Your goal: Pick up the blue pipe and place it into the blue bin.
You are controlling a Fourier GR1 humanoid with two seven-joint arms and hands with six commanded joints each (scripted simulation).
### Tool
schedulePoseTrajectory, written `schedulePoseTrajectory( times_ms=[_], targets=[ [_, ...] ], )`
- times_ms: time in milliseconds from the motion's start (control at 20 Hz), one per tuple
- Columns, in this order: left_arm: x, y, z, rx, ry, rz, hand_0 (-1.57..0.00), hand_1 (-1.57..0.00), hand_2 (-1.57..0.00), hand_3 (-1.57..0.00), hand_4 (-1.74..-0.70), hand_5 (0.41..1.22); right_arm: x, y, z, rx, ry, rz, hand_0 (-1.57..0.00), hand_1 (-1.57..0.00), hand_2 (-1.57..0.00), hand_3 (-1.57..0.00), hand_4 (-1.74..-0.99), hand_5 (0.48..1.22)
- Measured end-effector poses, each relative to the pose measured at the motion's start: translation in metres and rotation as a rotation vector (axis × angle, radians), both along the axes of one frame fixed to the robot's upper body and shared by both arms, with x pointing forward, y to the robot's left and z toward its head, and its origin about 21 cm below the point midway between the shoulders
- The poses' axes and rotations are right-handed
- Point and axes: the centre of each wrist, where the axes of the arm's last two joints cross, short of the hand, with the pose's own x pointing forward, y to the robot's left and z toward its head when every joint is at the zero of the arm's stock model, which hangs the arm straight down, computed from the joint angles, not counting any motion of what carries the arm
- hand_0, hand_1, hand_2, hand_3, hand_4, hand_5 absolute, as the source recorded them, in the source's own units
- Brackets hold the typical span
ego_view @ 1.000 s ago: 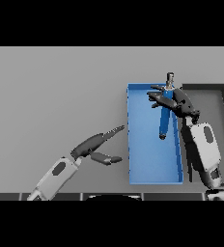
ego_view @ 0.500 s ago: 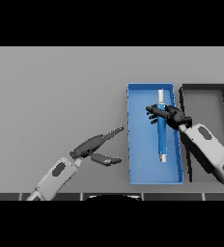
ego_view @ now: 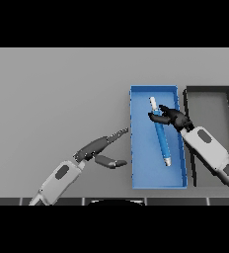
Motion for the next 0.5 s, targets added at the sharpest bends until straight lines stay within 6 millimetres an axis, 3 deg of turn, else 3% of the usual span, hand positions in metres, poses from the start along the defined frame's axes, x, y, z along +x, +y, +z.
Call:
schedulePoseTrajectory(
  times_ms=[500],
  targets=[
    [-0.0001, -0.0008, -0.0060, -0.005, 0.014, 0.004, 0.00, 0.00, 0.00, 0.00, -0.92, 0.468, 0.0001, -0.0044, -0.0008, 0.047, -0.022, 0.025, -0.01, -0.01, -0.01, -0.01, -1.129, 0.677]
  ],
)
